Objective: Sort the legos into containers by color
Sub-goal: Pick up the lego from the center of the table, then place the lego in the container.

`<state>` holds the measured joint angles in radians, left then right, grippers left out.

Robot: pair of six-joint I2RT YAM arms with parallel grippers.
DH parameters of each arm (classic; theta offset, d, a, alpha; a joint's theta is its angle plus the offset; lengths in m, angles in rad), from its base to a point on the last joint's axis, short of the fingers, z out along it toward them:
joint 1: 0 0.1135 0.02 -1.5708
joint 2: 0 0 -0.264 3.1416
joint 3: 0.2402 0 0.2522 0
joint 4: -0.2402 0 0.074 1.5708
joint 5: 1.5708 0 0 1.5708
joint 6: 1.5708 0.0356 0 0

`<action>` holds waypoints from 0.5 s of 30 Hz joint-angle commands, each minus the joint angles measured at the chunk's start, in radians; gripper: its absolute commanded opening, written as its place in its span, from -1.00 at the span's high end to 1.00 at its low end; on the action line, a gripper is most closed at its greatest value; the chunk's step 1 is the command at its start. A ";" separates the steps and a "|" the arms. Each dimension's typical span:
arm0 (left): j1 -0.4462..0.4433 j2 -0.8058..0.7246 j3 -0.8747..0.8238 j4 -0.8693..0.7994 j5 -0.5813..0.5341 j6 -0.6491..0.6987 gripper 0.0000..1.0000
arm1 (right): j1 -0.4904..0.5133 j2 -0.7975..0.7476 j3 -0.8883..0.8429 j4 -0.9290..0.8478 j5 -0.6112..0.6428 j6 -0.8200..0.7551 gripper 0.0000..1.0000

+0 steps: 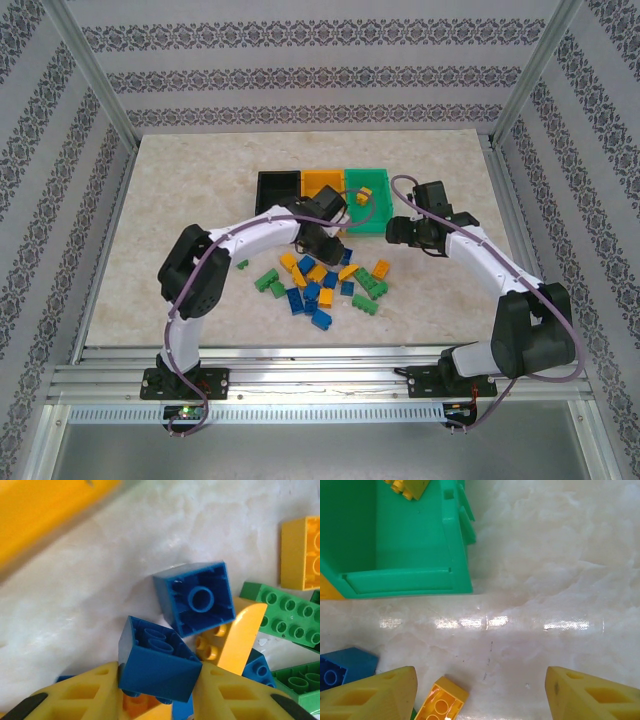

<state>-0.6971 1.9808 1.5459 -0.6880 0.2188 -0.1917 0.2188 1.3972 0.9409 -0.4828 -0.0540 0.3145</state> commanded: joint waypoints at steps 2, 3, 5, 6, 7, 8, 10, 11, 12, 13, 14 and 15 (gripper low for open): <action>0.054 -0.077 0.094 -0.020 -0.067 0.028 0.29 | 0.043 -0.006 -0.003 -0.037 -0.030 0.001 -0.38; 0.066 -0.069 0.123 -0.032 -0.069 0.033 0.28 | 0.056 -0.002 -0.010 -0.040 -0.033 0.004 -0.37; 0.089 -0.051 0.183 -0.048 -0.079 0.040 0.28 | 0.075 0.007 -0.023 -0.048 -0.042 0.013 -0.36; 0.102 -0.037 0.209 -0.046 -0.080 0.040 0.27 | 0.084 0.009 -0.032 -0.049 -0.041 0.019 -0.36; 0.116 -0.019 0.234 -0.048 -0.078 0.036 0.27 | 0.092 0.008 -0.046 -0.047 -0.034 0.027 -0.36; 0.130 -0.003 0.257 -0.051 -0.075 0.034 0.26 | 0.097 0.007 -0.058 -0.044 -0.036 0.039 -0.36; 0.159 0.037 0.310 -0.062 -0.057 0.028 0.21 | 0.106 0.011 -0.087 -0.026 -0.060 0.073 -0.36; 0.169 0.055 0.322 -0.058 -0.056 0.028 0.19 | 0.113 0.017 -0.096 -0.015 -0.072 0.083 -0.36; 0.177 0.075 0.341 -0.058 -0.050 0.028 0.10 | 0.124 0.025 -0.103 -0.012 -0.071 0.093 -0.36; 0.183 0.096 0.366 -0.072 -0.042 0.031 -0.07 | 0.138 0.034 -0.106 -0.011 -0.064 0.100 -0.36; 0.186 0.113 0.392 -0.094 -0.037 0.031 -0.27 | 0.149 0.046 -0.106 -0.013 -0.058 0.105 -0.36; 0.185 0.126 0.412 -0.115 -0.031 0.035 -0.37 | 0.160 0.061 -0.103 -0.018 -0.050 0.111 -0.36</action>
<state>-0.5175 2.0480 1.9133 -0.7120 0.1722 -0.1699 0.3523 1.4300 0.8463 -0.4976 -0.0990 0.3820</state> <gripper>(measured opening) 0.649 0.680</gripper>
